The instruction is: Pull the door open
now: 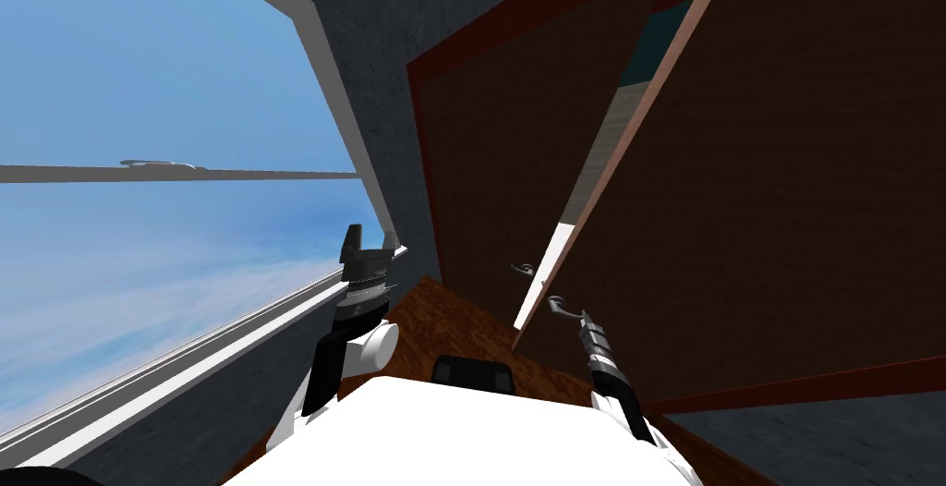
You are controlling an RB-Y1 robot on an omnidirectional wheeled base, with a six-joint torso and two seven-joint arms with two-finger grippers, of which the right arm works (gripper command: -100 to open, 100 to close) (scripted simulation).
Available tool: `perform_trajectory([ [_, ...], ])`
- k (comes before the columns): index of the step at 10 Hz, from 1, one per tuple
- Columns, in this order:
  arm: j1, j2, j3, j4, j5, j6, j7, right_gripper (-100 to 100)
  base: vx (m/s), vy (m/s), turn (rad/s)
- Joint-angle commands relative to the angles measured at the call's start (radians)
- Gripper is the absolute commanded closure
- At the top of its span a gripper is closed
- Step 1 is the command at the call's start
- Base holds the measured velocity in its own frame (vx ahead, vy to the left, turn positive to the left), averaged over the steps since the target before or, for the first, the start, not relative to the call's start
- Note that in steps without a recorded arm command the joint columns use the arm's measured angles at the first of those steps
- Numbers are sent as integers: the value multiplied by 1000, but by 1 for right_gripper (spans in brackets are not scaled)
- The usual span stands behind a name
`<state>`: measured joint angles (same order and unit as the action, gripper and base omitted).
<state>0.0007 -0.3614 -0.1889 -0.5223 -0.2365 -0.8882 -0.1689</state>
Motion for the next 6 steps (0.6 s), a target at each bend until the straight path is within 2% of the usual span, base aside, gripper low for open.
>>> perform_trajectory([
  [1,5,6,27,-25,15,4,-14,100,-208,-41,183],
  [3,0,13,51,-43,28,2,-26,100,-163,-84,153],
  [5,0,13,51,-43,28,2,-26,100,-42,-16,16],
  [6,-6,22,73,-59,41,1,-36,100,-42,-22,151],
])
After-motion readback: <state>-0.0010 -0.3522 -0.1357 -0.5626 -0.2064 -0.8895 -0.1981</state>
